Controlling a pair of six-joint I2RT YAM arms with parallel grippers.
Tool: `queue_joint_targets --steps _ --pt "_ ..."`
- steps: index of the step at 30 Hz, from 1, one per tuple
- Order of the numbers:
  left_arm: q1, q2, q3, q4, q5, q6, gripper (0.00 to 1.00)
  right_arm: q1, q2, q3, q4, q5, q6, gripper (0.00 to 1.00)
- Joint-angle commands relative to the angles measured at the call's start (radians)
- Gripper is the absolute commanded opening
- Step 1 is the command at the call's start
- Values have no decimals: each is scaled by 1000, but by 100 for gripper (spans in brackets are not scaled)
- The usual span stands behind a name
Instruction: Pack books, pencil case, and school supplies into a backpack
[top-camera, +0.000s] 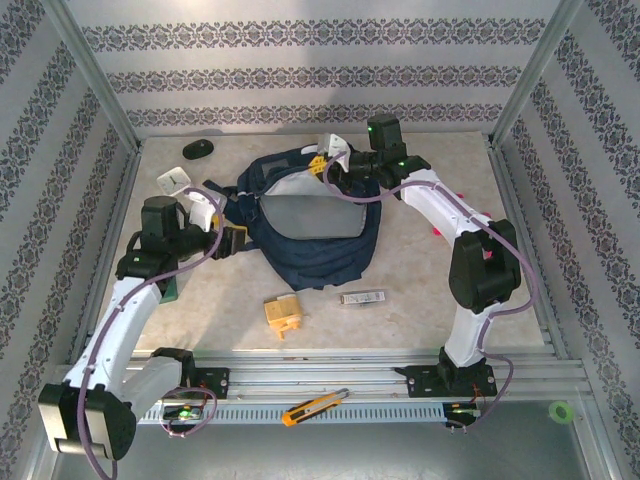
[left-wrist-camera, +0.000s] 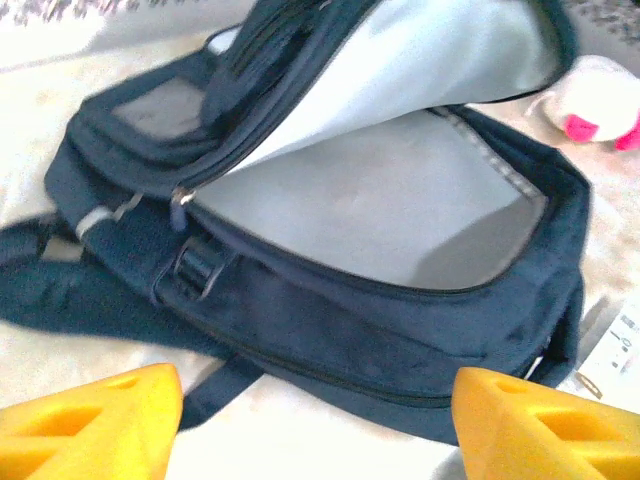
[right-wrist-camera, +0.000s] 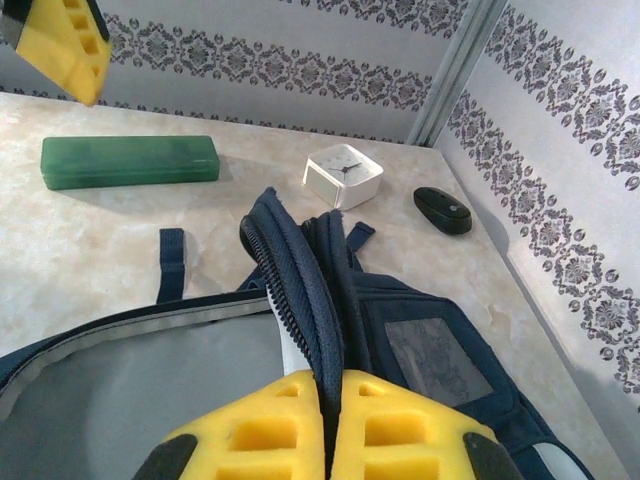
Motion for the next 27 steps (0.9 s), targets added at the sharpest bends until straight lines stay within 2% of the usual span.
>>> queue_joint_targets --steps 1,8,14,18,20,23,24,26,27 --pt "-28 19 17 128 93 220 74 14 -51 -18 38 -54 -18 0" --pt "-95 332 302 128 99 486 82 30 -60 -28 43 -74 -34 0" --pt "-166 570 519 128 121 603 86 37 -53 -17 44 -98 -33 0" --pt "-196 700 646 61 127 658 85 45 -53 -15 44 -109 -30 0" --pt "-211 744 691 30 136 672 74 47 -57 -19 44 -110 -24 0" --pt "-219 766 698 66 155 632 36 45 -73 -34 47 -118 -19 1" --pt "-219 764 685 98 148 605 27 44 -83 -46 55 -124 -20 4" --pt "-219 751 648 187 98 526 8 45 -122 -87 100 -101 26 23" --pt "-219 741 626 242 66 484 3 45 -143 -105 115 -62 56 34"
